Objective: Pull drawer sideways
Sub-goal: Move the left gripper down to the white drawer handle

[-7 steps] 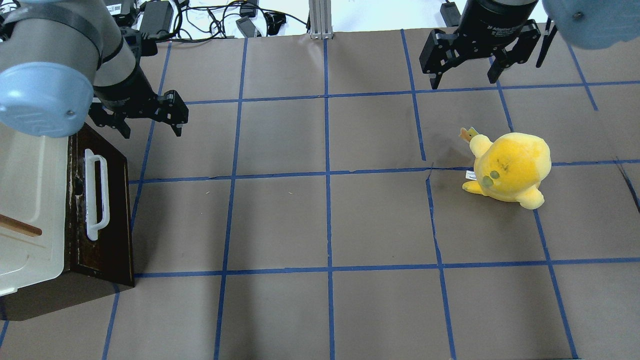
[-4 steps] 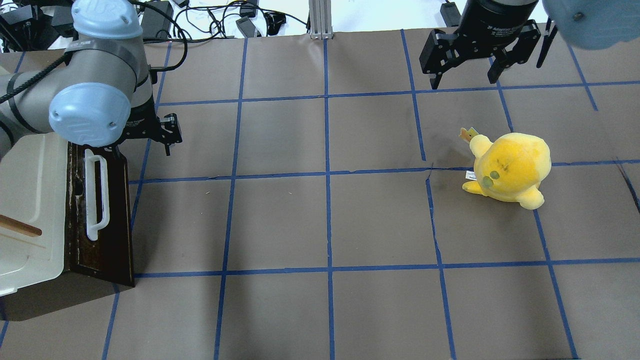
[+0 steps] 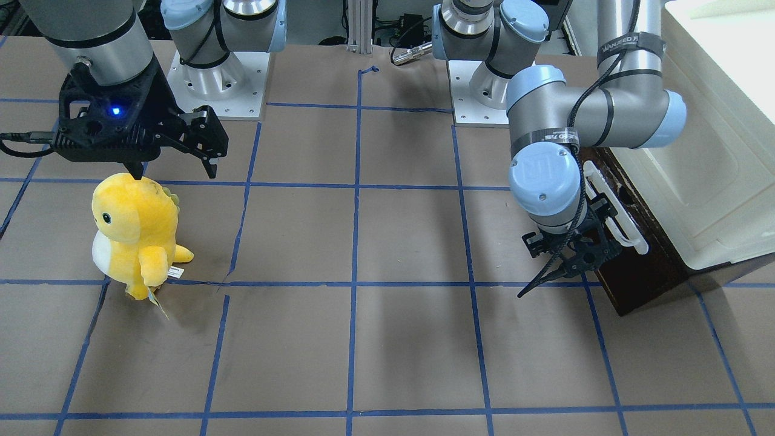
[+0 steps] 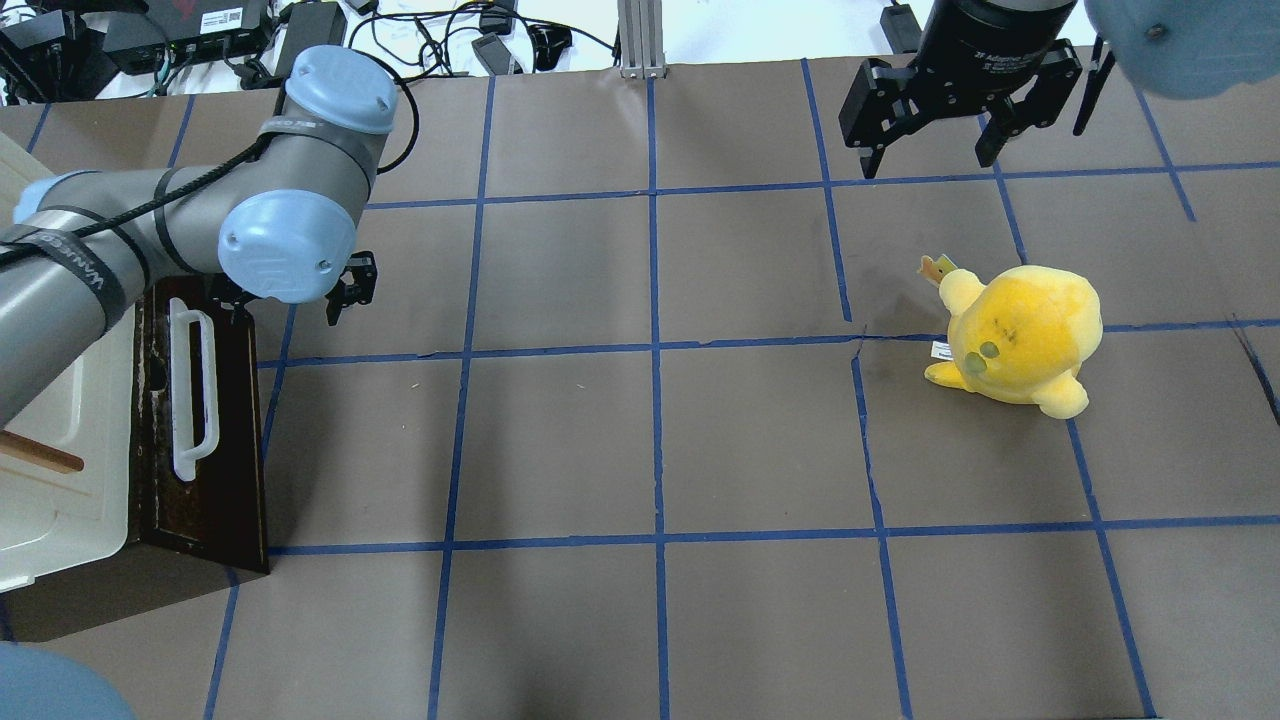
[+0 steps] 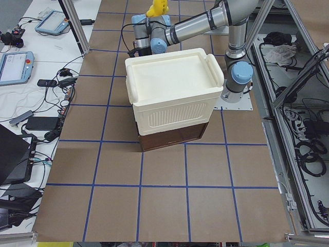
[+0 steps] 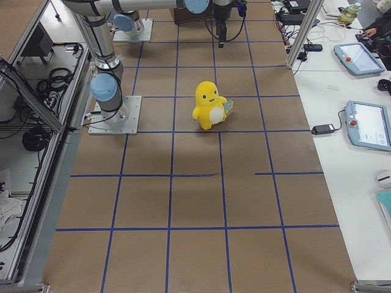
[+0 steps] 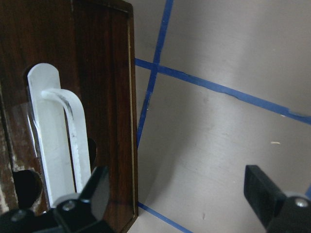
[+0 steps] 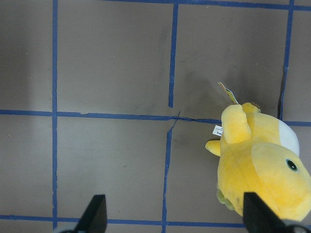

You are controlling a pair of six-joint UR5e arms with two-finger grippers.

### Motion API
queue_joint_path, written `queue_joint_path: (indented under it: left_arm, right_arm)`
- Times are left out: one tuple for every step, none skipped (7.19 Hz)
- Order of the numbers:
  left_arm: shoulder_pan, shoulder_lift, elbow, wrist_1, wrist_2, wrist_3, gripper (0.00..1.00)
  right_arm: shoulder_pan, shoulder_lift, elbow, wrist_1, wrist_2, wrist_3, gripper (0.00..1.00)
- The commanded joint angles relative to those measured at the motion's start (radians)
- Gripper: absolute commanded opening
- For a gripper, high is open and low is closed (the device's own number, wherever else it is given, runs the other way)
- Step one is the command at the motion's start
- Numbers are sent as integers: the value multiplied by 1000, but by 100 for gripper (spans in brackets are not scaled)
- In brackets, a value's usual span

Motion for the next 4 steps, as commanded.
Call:
queue_joint_path:
  left_arm:
    - [-15, -21, -3, -31, 81, -64, 100]
    - [-16, -18, -3, -95, 160, -109, 100]
    - [-15, -16, -5, -117, 167, -143, 100]
    - [-15, -31, -15, -118, 168, -208, 100]
  right_arm:
    - [0, 0, 0, 0, 2, 0, 100]
    - [0, 0, 0, 0, 0, 0, 100]
    - [0, 0, 0, 0, 2, 0, 100]
    - [0, 0, 0, 0, 0, 0, 100]
